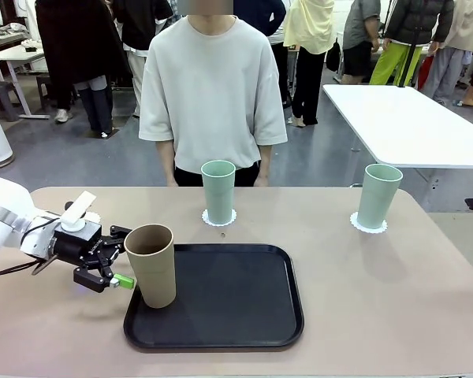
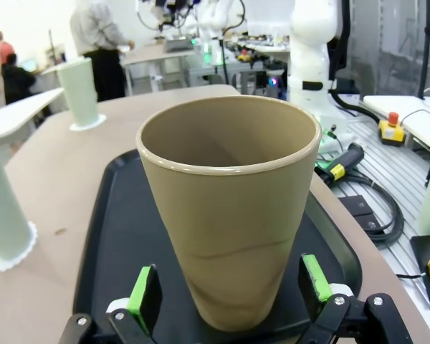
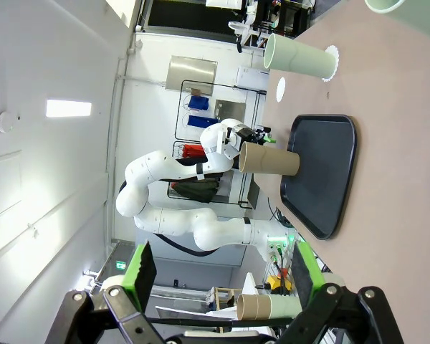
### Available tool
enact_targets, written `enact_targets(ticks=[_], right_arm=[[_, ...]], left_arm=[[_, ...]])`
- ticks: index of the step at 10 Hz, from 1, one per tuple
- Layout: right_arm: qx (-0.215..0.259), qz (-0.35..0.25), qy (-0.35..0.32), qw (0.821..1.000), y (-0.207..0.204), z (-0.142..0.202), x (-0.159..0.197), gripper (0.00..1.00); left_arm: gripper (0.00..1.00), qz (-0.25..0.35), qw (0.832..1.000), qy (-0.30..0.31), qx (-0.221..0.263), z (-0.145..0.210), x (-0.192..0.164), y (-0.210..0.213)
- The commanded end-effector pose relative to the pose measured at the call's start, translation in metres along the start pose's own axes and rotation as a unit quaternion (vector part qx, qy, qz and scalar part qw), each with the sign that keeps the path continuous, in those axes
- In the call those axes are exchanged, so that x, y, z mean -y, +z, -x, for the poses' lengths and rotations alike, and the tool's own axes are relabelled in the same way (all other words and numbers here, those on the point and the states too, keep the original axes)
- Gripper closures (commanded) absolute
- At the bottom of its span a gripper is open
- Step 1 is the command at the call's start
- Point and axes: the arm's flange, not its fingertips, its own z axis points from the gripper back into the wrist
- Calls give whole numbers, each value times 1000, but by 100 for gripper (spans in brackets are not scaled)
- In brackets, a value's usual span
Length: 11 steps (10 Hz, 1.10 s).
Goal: Place coasters on the table and set cups on them.
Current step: Take one Reusable plastic cup from the Flat Tray and place it on a coaster set by the human.
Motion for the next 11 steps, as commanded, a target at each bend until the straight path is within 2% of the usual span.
enact_targets(ticks=[1, 11], right_arm=[[0, -6, 4, 1000, 0, 0, 0, 0], [0, -6, 4, 1000, 0, 0, 0, 0]], left_arm=[[0, 11, 1000, -20, -2, 10, 2, -8], [0, 28, 999, -17, 6, 14, -8, -53]])
